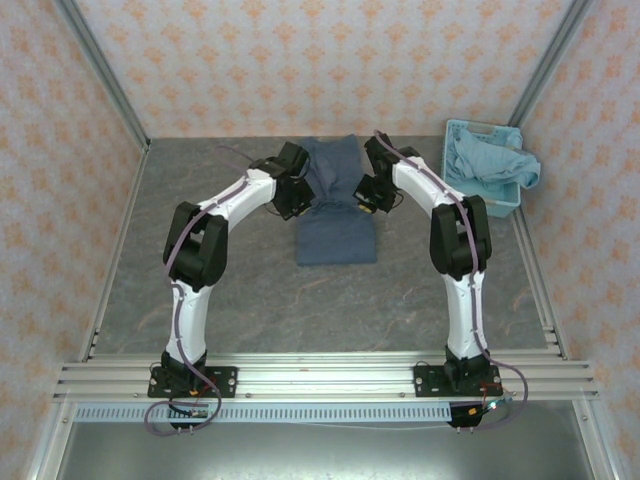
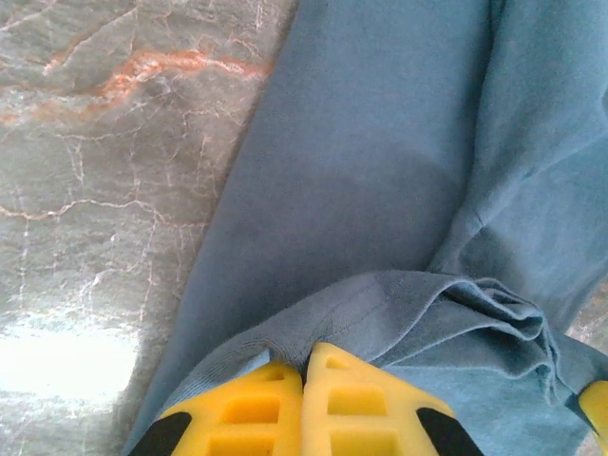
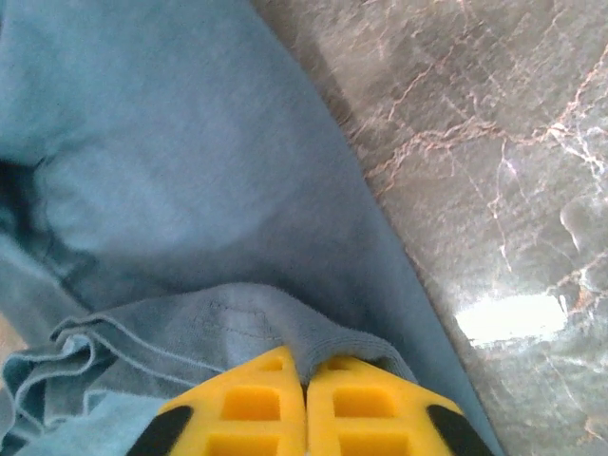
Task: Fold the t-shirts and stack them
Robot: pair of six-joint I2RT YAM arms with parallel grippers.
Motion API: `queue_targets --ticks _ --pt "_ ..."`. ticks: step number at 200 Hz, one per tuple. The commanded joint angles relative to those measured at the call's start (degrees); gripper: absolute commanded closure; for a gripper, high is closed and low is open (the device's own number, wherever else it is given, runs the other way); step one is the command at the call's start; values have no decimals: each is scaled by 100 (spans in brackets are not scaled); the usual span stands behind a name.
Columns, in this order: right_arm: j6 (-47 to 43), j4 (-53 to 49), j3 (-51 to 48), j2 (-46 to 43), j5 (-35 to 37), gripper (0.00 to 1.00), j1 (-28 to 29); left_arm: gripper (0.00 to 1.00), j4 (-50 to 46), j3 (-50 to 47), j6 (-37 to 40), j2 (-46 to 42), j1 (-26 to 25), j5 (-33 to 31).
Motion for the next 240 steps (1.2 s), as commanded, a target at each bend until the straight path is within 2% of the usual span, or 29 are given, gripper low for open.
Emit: queue_targets --ticks 1,13,22,41,58,95,131,165,199,240 --pt "-145 -84 277 130 55 66 -116 81 -432 307 171 81 95 -191" --pt "-266 -77 356 84 105 52 -151 59 -567 295 156 -46 109 -421" --pt "-365 -107 408 -10 145 47 -155 48 -561 147 115 -252 115 -574" --pt "-484 -157 262 -337 207 41 -179 44 -306 -557 -104 -879 107 -675" --pt "-465 -41 -409 -840 194 39 -172 43 229 -1514 -538 -1572 48 -397" --pt "-21 905 -2734 -2230 -300 39 -107 42 1521 -3531 -1766 -2397 -372 407" --pt "488 1632 -4061 -2880 -741 39 91 41 2460 -4289 -2588 -2410 -566 574" --pt "809 1987 -4496 -2746 -881 43 205 45 2376 -4176 -2705 -2073 -584 621" --pt "823 1986 -4449 -2427 -794 46 218 51 2282 -4011 -2646 -1863 -586 584" --pt "769 1856 -4090 -1975 -721 58 220 68 2307 -3673 -2557 -1542 -578 488"
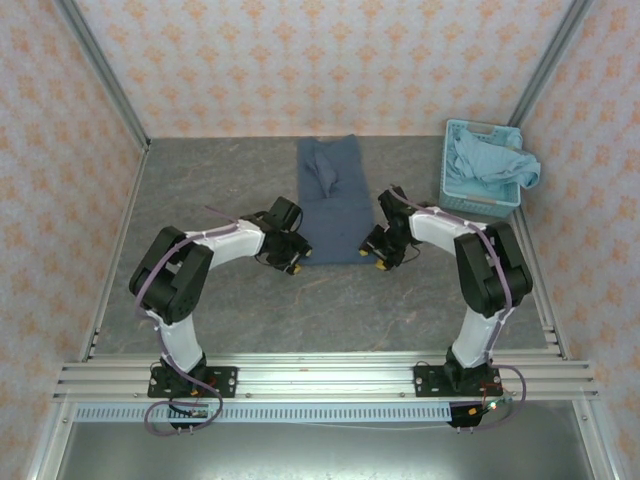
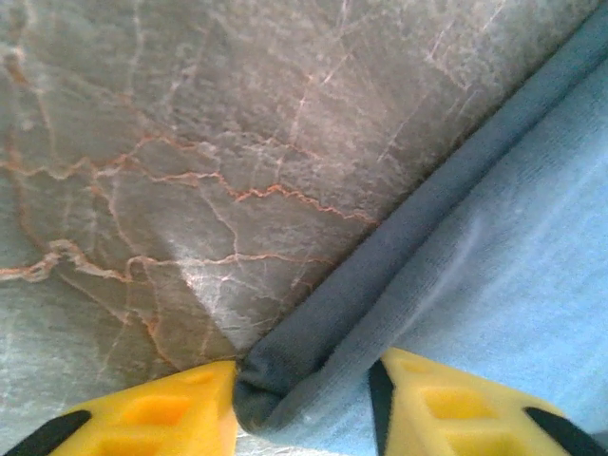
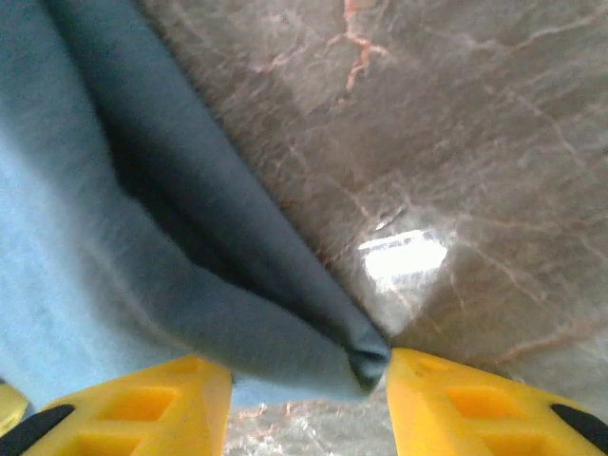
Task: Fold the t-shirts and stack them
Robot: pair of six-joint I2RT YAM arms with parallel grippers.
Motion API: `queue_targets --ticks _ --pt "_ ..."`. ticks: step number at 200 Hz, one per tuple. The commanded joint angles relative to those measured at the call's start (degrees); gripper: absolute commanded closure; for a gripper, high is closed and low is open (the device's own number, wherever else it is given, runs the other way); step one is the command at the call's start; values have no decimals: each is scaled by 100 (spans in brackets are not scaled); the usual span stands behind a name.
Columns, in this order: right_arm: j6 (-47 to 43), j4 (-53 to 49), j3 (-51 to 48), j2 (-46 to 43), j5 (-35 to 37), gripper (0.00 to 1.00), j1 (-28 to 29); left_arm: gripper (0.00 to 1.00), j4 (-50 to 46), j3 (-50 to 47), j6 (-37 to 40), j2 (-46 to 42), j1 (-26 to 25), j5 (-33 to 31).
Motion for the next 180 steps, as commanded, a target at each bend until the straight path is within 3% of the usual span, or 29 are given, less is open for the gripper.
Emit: queue_targets --ticks 1,13,42,58,117,180 --pt "19 28 277 258 106 58 23 69 358 292 12 311 6 -133" --pt "36 53 367 383 119 64 26 77 373 411 55 402 2 -153" --pt "17 -3 704 476 229 91 52 99 162 662 246 381 37 -387" --pt "-30 -154 871 340 375 100 57 100 -146 784 452 181 50 -594" --pt "-73 -808 1284 -778 764 100 57 100 -954 1031 1054 -960 178 -894" --pt "-166 -1354 734 -1614 -15 100 330 100 -1870 648 1657 -1752 -48 -222"
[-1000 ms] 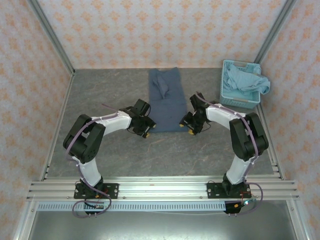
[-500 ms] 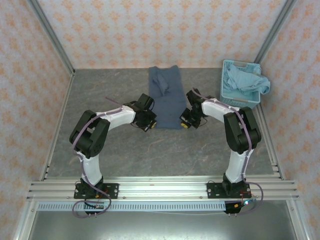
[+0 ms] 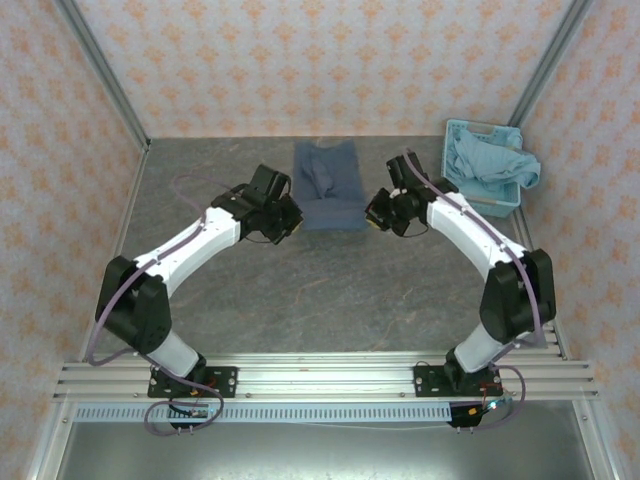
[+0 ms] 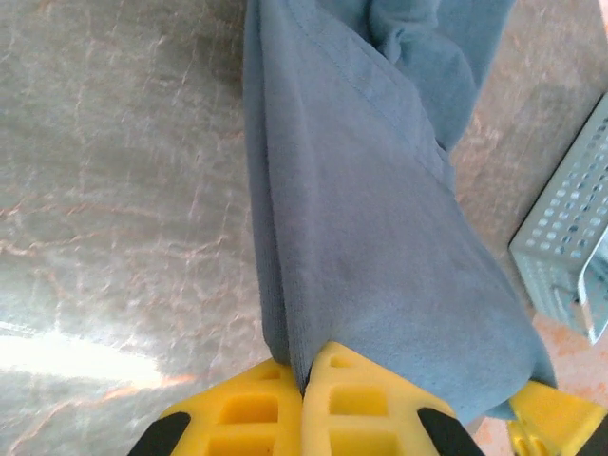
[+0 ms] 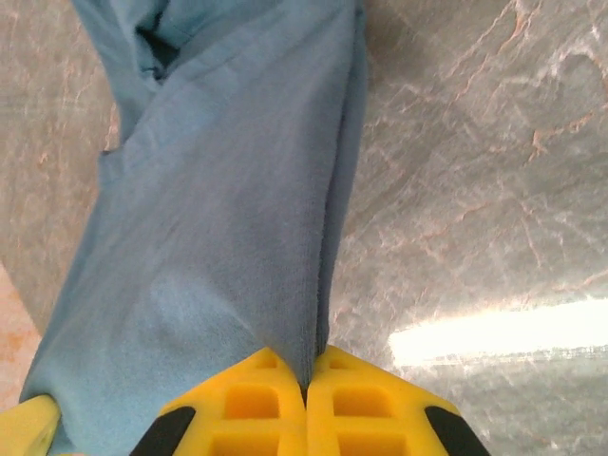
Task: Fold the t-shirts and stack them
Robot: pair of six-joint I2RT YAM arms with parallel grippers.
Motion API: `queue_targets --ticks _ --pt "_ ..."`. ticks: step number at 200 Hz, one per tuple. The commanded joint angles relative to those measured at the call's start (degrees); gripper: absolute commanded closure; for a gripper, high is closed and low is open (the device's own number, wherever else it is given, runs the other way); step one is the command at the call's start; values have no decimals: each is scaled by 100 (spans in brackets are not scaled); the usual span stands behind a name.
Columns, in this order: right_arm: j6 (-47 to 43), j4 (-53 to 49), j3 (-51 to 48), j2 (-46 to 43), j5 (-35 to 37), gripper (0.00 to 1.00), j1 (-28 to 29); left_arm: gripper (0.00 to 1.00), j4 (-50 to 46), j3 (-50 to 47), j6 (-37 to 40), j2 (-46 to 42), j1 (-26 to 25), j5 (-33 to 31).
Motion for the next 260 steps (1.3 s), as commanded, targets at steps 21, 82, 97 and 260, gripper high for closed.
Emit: queue_targets --ticks 21,82,97,260 --pt "-182 -853 -851 -831 -374 100 668 100 -1129 -783 674 -742 -470 349" --pt "374 -1249 -2446 -2703 -895 100 1410 100 -1345 -2409 239 -2270 -1621 462" --pt "371 -1567 -2255 -2941 -893 100 1443 100 -1442 -2345 54 -2677 -1780 282" --pt "133 -2155 1041 -707 -216 100 342 100 -1582 350 167 -1036 -312 16"
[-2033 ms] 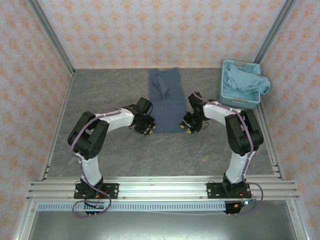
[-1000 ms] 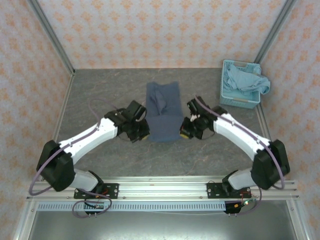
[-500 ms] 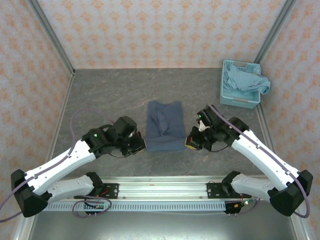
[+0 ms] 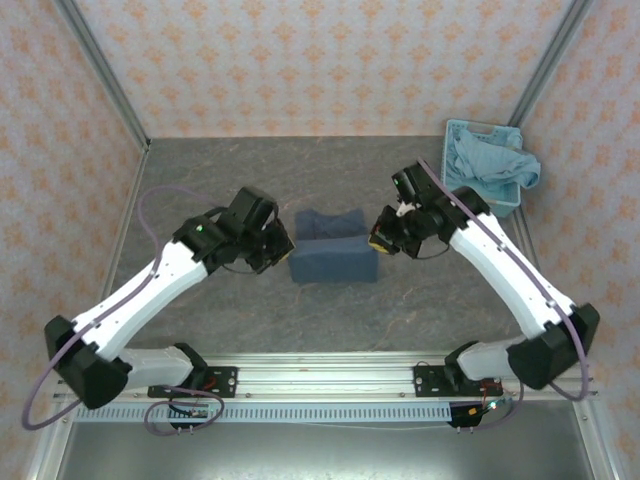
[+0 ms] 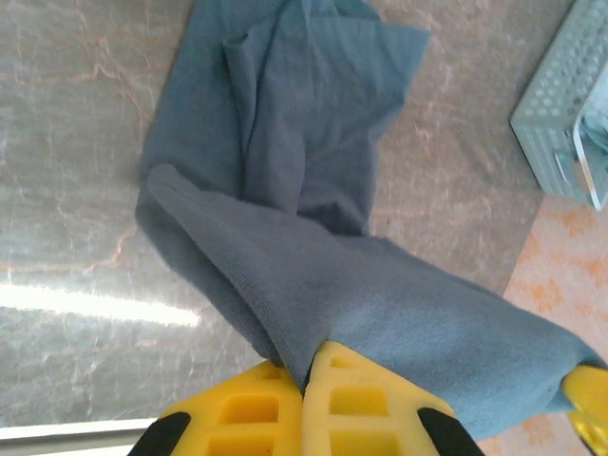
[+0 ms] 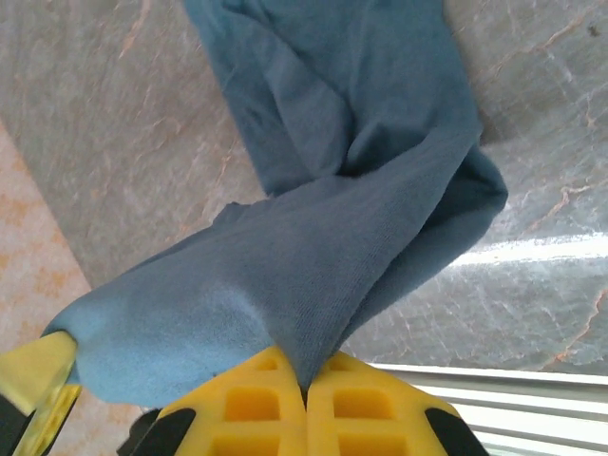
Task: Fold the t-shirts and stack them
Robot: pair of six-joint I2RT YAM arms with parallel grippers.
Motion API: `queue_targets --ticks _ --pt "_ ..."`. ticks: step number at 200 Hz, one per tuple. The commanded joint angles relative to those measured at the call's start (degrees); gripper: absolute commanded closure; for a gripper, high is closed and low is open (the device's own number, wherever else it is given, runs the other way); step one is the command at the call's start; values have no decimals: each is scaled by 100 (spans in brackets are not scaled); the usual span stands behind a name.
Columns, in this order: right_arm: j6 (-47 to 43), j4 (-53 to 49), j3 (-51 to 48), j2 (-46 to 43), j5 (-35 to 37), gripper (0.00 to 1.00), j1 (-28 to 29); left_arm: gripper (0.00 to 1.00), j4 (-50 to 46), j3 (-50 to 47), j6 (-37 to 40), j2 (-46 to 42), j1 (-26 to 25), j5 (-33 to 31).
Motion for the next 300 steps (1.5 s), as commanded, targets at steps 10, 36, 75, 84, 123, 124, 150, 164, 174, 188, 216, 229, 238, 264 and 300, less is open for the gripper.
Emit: queue_targets --ticks 10,36,75,84,123,124,150,164,174,188,216,229,238,264,300 --pt "-126 133 585 855 -21 100 -426 100 124 579 316 1022 571 271" --pt "-274 514 1126 2048 -236 100 -772 100 398 1043 376 2205 1030 463" --pt "-715 516 2644 4051 -14 73 -1058 79 89 2660 881 4289 1532 311" --pt "-820 605 2931 4246 86 60 -1067 61 -50 3017 941 4551 1601 250" --pt "-1068 406 3166 4010 472 45 -1060 39 23 2830 1044 3755 1493 -384" --pt "-1069 424 3118 3974 476 45 -1062 39 28 2792 1037 3723 1488 -392" --pt "-996 1024 1390 2686 616 45 -960 41 421 1232 455 2535 1060 -232" --pt "-887 1559 229 1858 528 45 -876 43 874 207 -306 1890 647 -116" --pt "-742 1997 -603 1233 436 45 -836 44 1331 -512 -1064 1440 286 -118" --pt "-438 2587 -1650 402 276 42 -796 44 1994 -1293 -2179 930 -317 -379" --pt "191 3651 -3126 -763 -217 37 -761 39 3142 -2092 -3999 584 -1381 -1366" --pt "345 3881 -3505 -1037 -346 36 -757 35 3468 -2152 -4484 727 -1667 -1745" --pt "393 3917 -3636 -1049 -411 36 -764 32 3702 -2140 -4740 914 -1796 -1908" --pt "292 3759 -3690 -1341 -472 36 -762 30 4280 -2037 -5241 1490 -2047 -2335" --pt "135 3475 -3636 -1490 -530 35 -801 32 4649 -2006 -5885 2108 -2200 -2554"
